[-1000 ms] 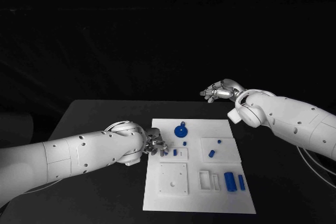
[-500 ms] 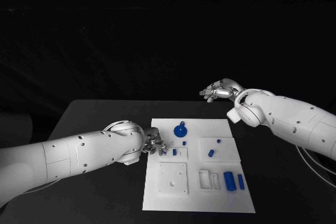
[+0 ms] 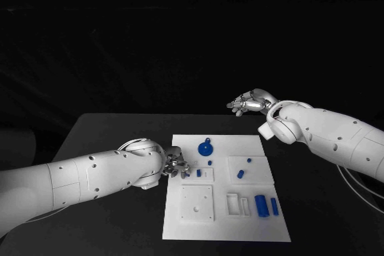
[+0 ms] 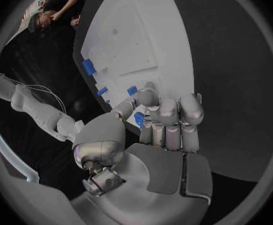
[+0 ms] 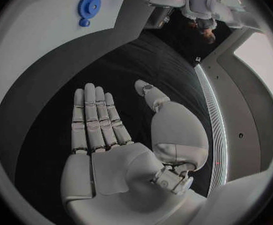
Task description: Assemble the parts on the task board
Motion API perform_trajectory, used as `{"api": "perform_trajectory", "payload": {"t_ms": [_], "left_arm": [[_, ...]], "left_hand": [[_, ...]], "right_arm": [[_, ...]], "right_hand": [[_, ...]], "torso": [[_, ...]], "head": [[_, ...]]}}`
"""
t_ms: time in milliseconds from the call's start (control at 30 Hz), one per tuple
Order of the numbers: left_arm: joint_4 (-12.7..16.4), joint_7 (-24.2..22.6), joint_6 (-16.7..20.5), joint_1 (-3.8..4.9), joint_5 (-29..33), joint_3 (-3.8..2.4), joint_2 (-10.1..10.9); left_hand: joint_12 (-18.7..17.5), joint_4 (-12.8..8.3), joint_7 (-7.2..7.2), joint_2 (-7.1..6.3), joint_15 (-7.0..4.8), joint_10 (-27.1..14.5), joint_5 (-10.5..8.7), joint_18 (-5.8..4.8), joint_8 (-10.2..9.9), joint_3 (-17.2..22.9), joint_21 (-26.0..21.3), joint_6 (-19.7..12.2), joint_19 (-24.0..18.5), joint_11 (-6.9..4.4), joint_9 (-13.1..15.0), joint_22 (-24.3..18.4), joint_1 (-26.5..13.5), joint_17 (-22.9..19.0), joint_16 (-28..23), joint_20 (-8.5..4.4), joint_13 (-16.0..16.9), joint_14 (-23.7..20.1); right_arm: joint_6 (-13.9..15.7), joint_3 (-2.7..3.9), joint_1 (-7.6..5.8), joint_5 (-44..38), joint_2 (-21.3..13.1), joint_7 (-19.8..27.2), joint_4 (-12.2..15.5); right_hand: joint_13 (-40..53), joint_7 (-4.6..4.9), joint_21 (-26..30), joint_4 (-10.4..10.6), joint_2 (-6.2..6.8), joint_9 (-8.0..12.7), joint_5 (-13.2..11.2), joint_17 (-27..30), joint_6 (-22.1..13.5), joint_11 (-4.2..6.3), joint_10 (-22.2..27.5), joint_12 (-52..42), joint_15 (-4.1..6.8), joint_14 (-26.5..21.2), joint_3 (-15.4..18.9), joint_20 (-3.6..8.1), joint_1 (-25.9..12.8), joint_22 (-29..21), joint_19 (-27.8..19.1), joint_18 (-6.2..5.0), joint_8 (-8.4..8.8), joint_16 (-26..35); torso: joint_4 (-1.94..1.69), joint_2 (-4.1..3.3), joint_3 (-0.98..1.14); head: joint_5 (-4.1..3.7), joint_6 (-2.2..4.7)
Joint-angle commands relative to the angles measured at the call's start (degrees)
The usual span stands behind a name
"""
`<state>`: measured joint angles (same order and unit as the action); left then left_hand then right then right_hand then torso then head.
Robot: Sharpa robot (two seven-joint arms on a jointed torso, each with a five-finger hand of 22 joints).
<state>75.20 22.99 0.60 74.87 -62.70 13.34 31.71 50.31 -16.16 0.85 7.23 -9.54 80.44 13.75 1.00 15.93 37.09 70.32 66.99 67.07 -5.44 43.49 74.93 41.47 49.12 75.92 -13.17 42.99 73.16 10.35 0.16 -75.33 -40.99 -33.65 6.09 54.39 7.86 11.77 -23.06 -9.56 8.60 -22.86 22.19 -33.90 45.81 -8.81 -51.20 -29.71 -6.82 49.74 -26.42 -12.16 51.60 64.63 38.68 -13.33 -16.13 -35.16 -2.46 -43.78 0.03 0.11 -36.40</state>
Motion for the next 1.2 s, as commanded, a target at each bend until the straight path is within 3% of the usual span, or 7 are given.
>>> {"api": "perform_trajectory", "payload": {"t_ms": [33, 1200], "left_arm": [[0.18, -0.64, -0.66, -0.02, -0.19, -0.02, 0.02], [-0.85, -0.39, -1.56, -0.38, -0.10, 0.40, -1.16]], "left_hand": [[0.26, -0.69, -0.28, 0.30, -1.28, 0.08, 12.68, 7.80, 0.24, 1.78, 0.34, 0.58, -0.31, -0.40, -0.03, 0.93, 0.61, 0.07, 0.23, -0.83, 0.09, 0.83], [0.30, -0.67, -0.27, 0.22, -1.35, 0.05, 12.54, 7.82, 0.24, 1.85, 0.45, 0.56, -0.34, -0.40, -0.05, 0.89, 0.70, 0.15, 0.23, -0.84, 0.16, 0.82]], "right_arm": [[-0.44, 0.00, 0.01, -0.42, -0.03, 0.27, 0.12], [-0.44, 0.00, 0.01, -0.51, -0.16, 0.17, 0.32]], "right_hand": [[-0.09, 0.29, 0.26, 0.01, -0.46, 0.06, 0.20, 0.06, -0.19, -0.08, 0.28, -0.34, 0.08, -0.43, 0.12, -0.34, 0.02, 0.10, 0.07, -1.03, -0.36, -0.30], [-0.23, 0.29, 0.32, 0.03, -0.44, 0.12, 0.17, 0.10, -0.18, -0.08, 0.29, -0.43, 0.10, -0.48, 0.11, -0.39, 0.06, 0.18, 0.04, -1.08, -0.40, -0.33]], "torso": [[0.02, 0.01, 0.04], [0.07, 0.02, 0.11]], "head": [[-0.03, -0.08], [0.12, -0.29]]}}
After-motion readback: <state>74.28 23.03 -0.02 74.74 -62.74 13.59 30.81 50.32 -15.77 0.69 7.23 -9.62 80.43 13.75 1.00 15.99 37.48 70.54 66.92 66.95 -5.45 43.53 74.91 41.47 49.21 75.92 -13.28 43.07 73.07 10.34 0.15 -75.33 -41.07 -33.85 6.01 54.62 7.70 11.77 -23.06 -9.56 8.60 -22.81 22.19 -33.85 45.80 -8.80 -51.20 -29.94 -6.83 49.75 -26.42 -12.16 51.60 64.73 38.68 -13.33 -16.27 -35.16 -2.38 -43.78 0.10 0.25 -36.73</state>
